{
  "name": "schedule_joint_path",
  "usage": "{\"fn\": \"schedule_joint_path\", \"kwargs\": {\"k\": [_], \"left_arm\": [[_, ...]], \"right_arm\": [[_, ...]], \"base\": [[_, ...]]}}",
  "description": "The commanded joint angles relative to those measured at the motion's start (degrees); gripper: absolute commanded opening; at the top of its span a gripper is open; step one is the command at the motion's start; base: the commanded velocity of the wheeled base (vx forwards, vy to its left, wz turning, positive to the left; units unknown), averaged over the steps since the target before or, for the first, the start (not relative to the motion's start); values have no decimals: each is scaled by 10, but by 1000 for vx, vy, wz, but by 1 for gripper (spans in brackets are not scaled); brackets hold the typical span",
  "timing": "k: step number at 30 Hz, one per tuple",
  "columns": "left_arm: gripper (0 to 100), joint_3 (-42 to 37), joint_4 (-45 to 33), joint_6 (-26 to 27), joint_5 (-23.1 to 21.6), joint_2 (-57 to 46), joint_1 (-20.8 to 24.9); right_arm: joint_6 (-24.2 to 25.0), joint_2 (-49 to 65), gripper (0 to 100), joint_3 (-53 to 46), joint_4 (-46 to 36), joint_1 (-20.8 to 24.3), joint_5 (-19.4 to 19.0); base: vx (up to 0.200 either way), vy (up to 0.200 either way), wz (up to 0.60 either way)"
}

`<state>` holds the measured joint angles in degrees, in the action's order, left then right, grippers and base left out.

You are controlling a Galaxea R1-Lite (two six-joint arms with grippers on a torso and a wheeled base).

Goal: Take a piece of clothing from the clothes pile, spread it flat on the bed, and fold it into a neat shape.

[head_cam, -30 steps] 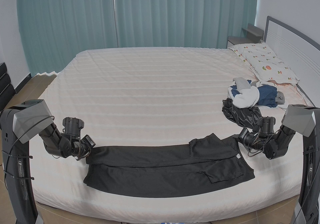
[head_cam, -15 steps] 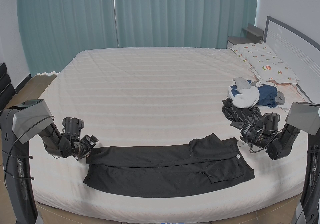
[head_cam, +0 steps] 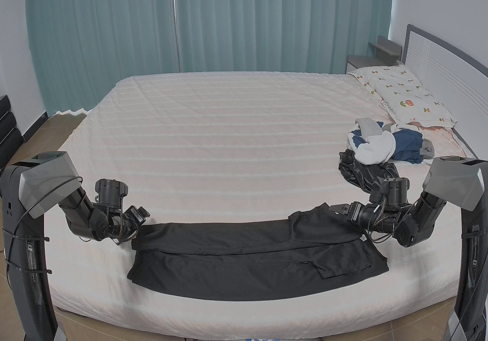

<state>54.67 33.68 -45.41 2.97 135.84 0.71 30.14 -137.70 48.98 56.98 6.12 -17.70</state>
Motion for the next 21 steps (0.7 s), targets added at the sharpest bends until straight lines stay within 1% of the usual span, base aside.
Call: {"fn": "schedule_joint_path", "kwargs": {"k": [1, 7, 8, 15, 16, 21], "left_arm": [[100, -1, 0, 0, 0, 0, 0], [100, -1, 0, 0, 0, 0, 0], [100, -1, 0, 0, 0, 0, 0], [100, -1, 1, 1, 0, 0, 0], [100, -1, 0, 1, 0, 0, 0], [100, -1, 1, 2, 0, 1, 0]], "right_arm": [[-3, -22, 100, 19, -5, 7, -1], [-3, -27, 100, 27, -20, 18, 0], [-3, -27, 0, 26, -20, 17, 2], [-5, -15, 0, 8, -20, 4, 3], [-5, -8, 0, 1, -20, -5, 1], [-5, 7, 0, -22, -16, -21, -1]], "base": [[0, 0, 0], [0, 0, 0], [0, 0, 0], [0, 0, 0], [0, 0, 0], [0, 0, 0]]}}
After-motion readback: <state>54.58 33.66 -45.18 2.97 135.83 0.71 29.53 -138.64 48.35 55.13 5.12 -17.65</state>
